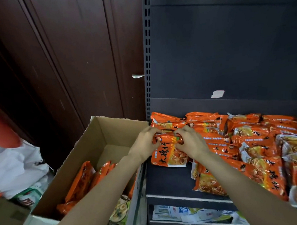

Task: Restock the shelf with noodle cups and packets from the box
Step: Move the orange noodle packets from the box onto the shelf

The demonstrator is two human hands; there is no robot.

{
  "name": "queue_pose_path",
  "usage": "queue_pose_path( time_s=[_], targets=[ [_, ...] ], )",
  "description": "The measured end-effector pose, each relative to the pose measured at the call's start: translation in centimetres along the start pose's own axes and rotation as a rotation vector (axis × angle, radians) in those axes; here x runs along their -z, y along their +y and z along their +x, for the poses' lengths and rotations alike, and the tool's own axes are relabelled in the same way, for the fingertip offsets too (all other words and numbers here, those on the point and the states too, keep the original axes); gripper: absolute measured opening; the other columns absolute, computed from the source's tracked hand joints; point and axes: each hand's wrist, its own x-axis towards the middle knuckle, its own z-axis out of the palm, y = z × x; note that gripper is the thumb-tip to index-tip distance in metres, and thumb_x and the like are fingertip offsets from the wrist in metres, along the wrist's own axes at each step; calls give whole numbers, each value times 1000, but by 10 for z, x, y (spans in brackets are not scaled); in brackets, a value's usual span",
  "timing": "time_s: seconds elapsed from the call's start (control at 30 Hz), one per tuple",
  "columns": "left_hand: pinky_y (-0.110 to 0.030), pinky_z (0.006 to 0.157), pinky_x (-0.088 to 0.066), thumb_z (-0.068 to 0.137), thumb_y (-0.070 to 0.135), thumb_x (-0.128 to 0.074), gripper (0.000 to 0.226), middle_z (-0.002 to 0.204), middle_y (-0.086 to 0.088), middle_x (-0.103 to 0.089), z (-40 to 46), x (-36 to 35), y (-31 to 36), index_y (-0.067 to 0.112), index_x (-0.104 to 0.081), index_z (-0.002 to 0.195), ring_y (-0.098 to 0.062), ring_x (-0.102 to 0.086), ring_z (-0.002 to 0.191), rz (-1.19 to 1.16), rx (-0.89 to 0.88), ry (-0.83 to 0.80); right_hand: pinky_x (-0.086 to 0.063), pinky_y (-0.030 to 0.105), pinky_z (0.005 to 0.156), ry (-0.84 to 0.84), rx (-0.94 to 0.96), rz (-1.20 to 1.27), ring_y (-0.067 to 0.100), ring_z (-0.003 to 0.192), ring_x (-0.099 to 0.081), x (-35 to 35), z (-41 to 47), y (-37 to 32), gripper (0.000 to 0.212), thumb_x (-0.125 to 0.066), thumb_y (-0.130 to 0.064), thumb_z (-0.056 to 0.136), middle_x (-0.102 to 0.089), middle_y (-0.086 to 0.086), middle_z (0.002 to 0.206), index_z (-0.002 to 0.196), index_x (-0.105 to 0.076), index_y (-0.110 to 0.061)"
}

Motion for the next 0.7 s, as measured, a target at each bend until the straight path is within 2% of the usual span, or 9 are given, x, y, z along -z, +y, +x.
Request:
queue_pose_path(
  time_s=[0.1, 0.17, 0.3, 0.5, 0.6, 0.7],
  targets=[
    [-30, 93, -46, 85, 12, -66, 39, 123, -2, -50, 5, -8, -5, 18, -55, 121, -19, -52, 110, 47, 38, -18, -37, 34, 101, -26, 29, -54, 19, 118, -47, -11, 4, 5, 50, -65, -20, 84, -47, 1, 124, 131, -47, -23],
    [-37, 93, -46, 85, 14, -66, 41, 124, -2, -50, 7, -12, -8, 19, -52, 123, -22, -51, 112, 121, 39, -12, -31, 35, 108, -9, 41, -92, 18, 122, -43, -16, 6, 7, 55, -65, -22, 84, -45, 0, 126, 134, -43, -24],
    [-37, 97, -37, 87, 22, -62, 50, 133, 0, -44, 7, -18, -10, 24, -42, 133, -22, -40, 121, 395, 30, -9, -26, 36, 112, 28, 78, -164, 19, 125, -38, -23, 3, 7, 61, -65, -24, 85, -41, 1, 129, 139, -37, -22],
    [-34, 98, -35, 88, 28, -61, 56, 137, 1, -40, -6, -19, -8, 26, -37, 139, -20, -38, 125, 405, 41, 52, -25, 35, 113, 76, 137, -145, 22, 131, -33, -22, -3, 5, 67, -66, -27, 84, -37, 3, 139, 142, -34, -20],
    [-31, 91, -35, 90, 29, -57, 43, 127, 0, -46, -22, -13, -5, 23, -44, 131, -20, -42, 117, 382, 62, 144, -35, 36, 106, 138, 203, -35, 22, 128, -39, -20, -10, -10, 58, -68, -25, 83, -42, 3, 136, 136, -45, -19],
    [-31, 86, -38, 91, 23, -52, 33, 120, -1, -48, -49, 1, -16, 19, -49, 123, -22, -45, 112, 394, 107, 215, -42, 32, 98, 104, 254, 109, 17, 120, -42, -24, -12, -37, 43, -59, -23, 88, -46, -2, 127, 130, -49, -22]
  ],
)
